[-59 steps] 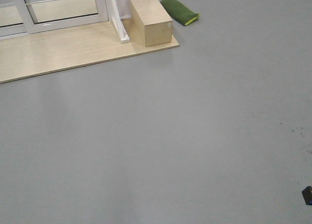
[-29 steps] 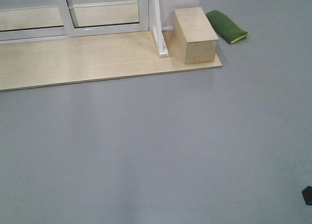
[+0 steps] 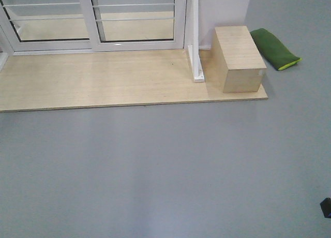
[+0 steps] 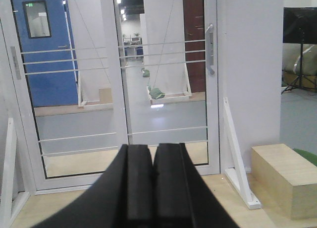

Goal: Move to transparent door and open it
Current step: 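Drive forward up to the white-framed glass sliding door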

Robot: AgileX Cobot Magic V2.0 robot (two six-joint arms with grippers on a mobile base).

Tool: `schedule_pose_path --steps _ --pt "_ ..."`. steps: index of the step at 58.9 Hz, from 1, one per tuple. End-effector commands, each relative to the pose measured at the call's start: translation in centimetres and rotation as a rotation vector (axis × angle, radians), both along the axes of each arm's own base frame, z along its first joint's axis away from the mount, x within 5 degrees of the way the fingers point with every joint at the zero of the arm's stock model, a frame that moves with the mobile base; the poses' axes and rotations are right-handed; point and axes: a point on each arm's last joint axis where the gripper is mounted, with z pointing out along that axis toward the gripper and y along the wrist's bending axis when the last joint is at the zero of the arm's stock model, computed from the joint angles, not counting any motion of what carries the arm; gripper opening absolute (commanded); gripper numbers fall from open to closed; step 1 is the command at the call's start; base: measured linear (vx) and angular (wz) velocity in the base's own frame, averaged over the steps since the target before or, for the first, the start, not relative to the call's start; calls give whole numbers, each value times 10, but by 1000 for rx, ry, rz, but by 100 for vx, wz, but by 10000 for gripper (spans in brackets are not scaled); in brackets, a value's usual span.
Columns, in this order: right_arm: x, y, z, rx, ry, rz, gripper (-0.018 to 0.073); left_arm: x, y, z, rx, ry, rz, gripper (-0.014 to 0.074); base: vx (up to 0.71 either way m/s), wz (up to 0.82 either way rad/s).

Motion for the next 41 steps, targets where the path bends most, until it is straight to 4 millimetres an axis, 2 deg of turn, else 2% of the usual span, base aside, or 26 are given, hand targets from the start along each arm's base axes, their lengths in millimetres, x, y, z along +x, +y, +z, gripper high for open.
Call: schedule_pose_path --steps 1,41 --pt "-1 -1 7 -16 -95 -8 -6 -1 0 2 -11 -75 0 -6 46 17" --pt "-1 -1 7 -16 -95 -8 -6 -1 0 2 -11 -75 0 -6 48 10"
